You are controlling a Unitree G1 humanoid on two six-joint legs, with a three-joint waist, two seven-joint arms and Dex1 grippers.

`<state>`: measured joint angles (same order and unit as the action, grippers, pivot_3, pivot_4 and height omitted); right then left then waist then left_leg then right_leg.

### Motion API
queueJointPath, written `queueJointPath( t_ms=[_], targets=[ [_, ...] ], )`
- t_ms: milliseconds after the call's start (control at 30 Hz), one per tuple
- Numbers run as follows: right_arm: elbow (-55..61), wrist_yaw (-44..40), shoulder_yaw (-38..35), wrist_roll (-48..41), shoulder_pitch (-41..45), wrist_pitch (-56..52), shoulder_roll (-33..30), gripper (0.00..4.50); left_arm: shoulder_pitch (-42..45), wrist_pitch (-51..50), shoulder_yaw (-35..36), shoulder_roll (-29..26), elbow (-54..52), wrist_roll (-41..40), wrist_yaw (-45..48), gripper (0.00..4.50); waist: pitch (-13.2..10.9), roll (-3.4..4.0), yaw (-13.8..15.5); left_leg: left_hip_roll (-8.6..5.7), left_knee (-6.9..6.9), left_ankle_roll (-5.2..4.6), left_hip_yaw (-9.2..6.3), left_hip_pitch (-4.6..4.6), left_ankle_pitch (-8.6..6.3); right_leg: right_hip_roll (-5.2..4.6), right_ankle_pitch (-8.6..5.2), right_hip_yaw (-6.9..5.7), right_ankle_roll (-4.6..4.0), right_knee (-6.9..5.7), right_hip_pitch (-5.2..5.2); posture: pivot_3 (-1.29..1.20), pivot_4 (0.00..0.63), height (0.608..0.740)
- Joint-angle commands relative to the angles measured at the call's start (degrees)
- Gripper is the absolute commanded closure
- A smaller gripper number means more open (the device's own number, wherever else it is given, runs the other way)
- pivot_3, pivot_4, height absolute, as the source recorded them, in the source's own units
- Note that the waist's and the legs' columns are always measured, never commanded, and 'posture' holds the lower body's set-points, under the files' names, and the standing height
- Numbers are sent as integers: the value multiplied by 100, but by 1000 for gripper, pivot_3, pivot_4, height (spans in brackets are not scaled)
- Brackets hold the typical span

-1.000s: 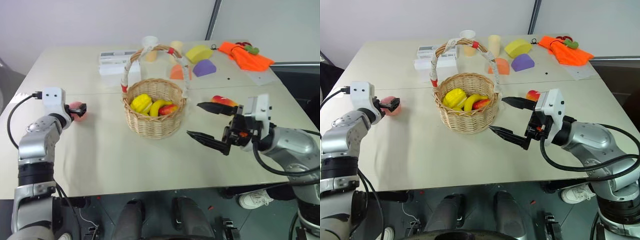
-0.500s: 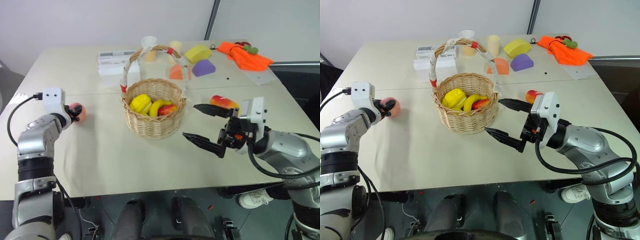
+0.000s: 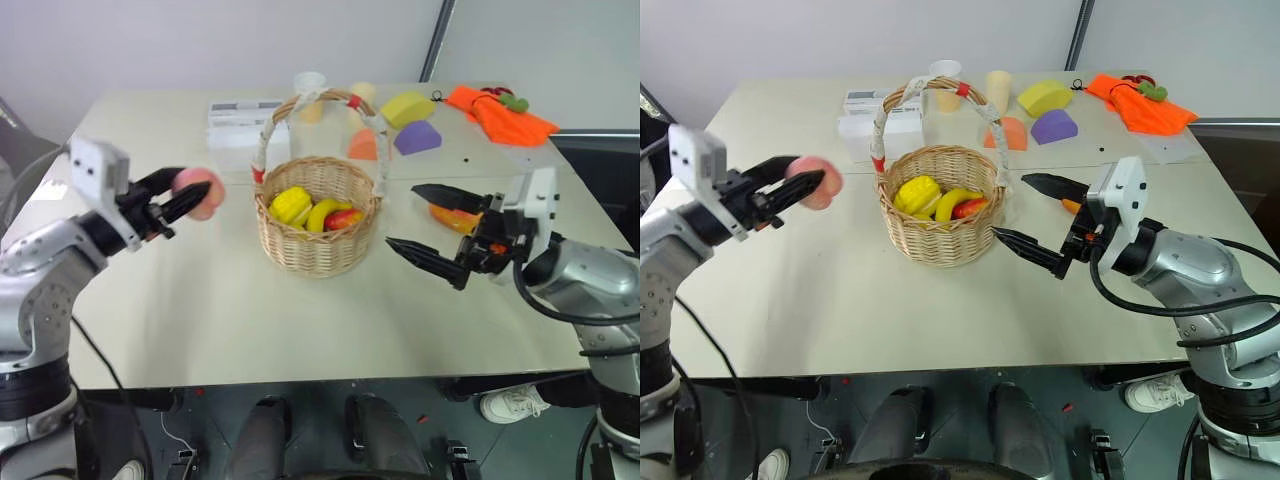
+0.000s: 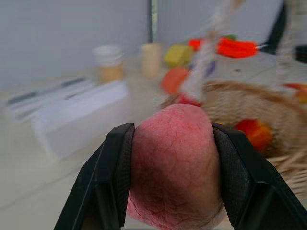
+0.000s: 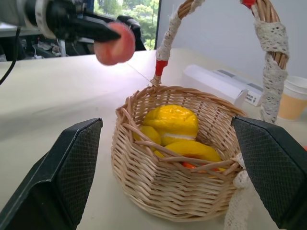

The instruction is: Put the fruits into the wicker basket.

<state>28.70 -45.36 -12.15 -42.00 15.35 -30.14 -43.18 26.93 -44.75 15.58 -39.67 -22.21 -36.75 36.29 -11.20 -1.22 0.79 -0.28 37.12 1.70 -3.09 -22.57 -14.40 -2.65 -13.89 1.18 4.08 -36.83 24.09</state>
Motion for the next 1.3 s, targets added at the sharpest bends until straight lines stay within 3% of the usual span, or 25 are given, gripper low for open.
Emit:
queueJointPath(
  t_ms=[33,200,300,400,467,600,767,1133,1267,1300],
  targets=[
    [-8,-35,-143,82,65,150,-52,0,552,197,-1134,38,1,730,-156,2208,0,0,-18,-3,-1,0,3,2,0,1,0,2,2,2,-2,0,150,732],
    [68,98,-144,207,-99,180,-3,0,1434,337,-1994,731,800,1268,-378,2208,-1,-2,-54,-8,-6,-3,5,1,-1,15,11,5,23,7,0,0,150,732],
    [109,213,-163,275,-196,170,16,0,1594,486,-2352,774,1267,1743,-370,2208,-2,-1,-124,-6,-10,-5,5,3,-2,19,12,6,26,3,5,0,150,732],
    [-162,501,1,666,-285,8,-59,0,1561,720,-2130,958,1253,1510,-164,1080,-2,-2,-170,-3,-12,-5,4,7,-3,22,10,6,29,-9,10,0,150,732],
    [-568,754,252,1232,-237,96,-79,0,1463,956,-1842,1066,967,1137,139,74,-2,-2,-156,0,-12,-5,4,7,-2,22,10,6,28,-11,11,0,150,732],
    [-1779,1207,570,2202,247,506,10,0,1129,799,-1395,914,507,392,756,23,-3,2,-168,1,-10,-5,11,5,-2,15,8,9,24,-12,14,0,150,732],
    [-3478,1054,885,2897,1096,1087,-39,0,468,530,-1297,202,-151,-177,1645,23,-5,6,-191,0,-11,-5,19,12,-2,22,7,16,20,-18,15,0,150,732],
    [-7144,87,1262,3468,2957,1898,294,0,-252,346,-1177,-204,-586,-381,1543,23,-6,6,-201,-1,-6,-6,16,10,-2,22,9,17,24,-19,14,0,150,732],
    [-7890,-27,1317,3677,3209,2149,332,0,-417,342,-1105,-243,-664,-426,1515,23,-6,7,-194,1,-12,-6,13,11,-2,25,10,16,25,-20,15,0,150,732],
    [-8009,-28,1287,3681,3243,2180,347,246,-461,357,-1080,-252,-671,-430,1508,5,-6,7,-184,1,-12,-6,13,10,-2,24,10,16,25,-19,15,0,150,732]
  ],
)
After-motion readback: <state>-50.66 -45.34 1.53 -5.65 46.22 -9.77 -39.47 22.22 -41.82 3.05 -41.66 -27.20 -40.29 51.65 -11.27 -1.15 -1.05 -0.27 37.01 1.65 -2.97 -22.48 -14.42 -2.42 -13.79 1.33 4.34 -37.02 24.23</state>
